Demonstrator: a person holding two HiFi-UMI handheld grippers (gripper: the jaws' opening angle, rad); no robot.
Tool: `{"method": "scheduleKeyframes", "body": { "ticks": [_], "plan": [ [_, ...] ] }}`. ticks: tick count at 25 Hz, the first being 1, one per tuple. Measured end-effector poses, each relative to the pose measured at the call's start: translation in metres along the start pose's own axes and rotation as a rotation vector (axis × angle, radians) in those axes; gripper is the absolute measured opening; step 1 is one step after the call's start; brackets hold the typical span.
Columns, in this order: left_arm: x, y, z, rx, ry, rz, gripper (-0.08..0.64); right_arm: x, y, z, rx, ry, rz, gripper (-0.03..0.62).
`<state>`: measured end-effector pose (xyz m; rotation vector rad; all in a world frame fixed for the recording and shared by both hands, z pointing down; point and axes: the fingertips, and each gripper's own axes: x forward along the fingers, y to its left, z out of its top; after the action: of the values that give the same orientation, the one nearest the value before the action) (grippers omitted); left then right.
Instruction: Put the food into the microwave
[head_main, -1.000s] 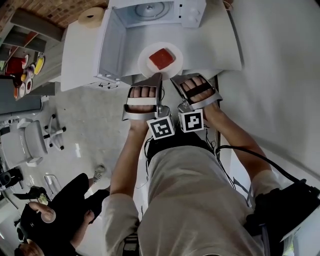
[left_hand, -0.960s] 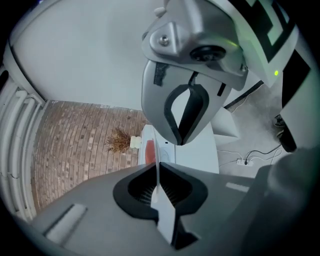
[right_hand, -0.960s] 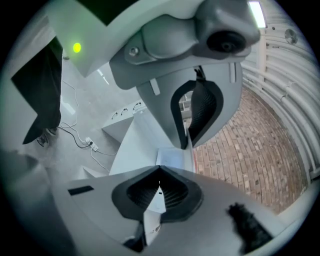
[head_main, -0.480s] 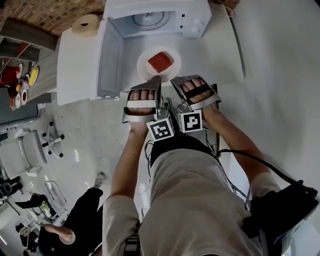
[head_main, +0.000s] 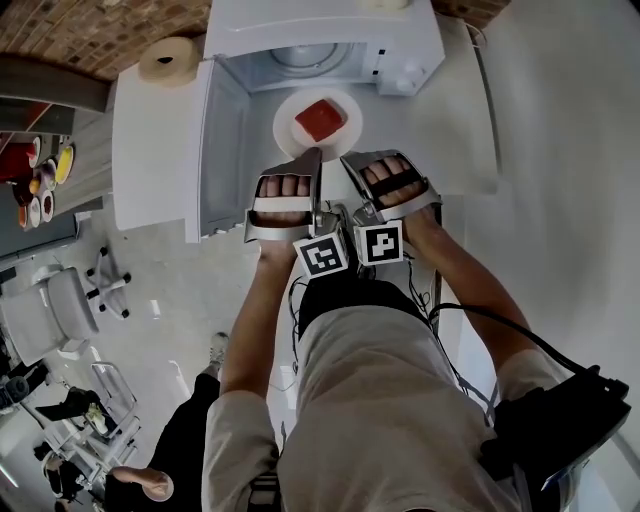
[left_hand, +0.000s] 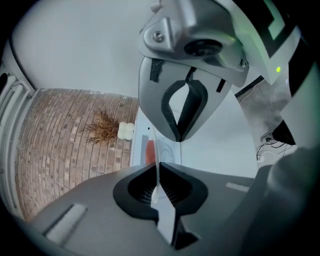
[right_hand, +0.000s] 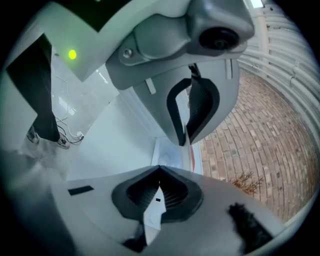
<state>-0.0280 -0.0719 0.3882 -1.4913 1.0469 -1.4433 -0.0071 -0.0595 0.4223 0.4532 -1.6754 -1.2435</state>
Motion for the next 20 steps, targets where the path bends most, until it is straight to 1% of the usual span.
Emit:
{"method": "scheduleKeyframes", "body": {
  "ticks": [3,7,11,14,20],
  "plan": [
    [0.020,-0.004,-0.004,-0.004,0.001,-0.003,0.026,0.017,0.001,-0.006,0.005,0.003,0.008,0.008],
    [0.041,-0.009,-0.012,0.014,0.007,-0.014,0.026,0.037,0.001,-0.013,0.031,0.008,0.018,0.008],
    [0.058,-0.018,-0.018,0.010,0.011,-0.034,0.026,0.054,0.007,-0.020,0.053,0.018,0.048,0.008],
    [0.073,-0.024,-0.024,-0.001,0.015,-0.045,0.029,0.069,0.014,-0.023,0.050,0.021,0.066,0.008],
    [0.104,-0.029,-0.035,0.006,0.010,-0.056,0.029,0.098,0.008,-0.026,0.043,0.031,0.057,0.008]
  ]
}}
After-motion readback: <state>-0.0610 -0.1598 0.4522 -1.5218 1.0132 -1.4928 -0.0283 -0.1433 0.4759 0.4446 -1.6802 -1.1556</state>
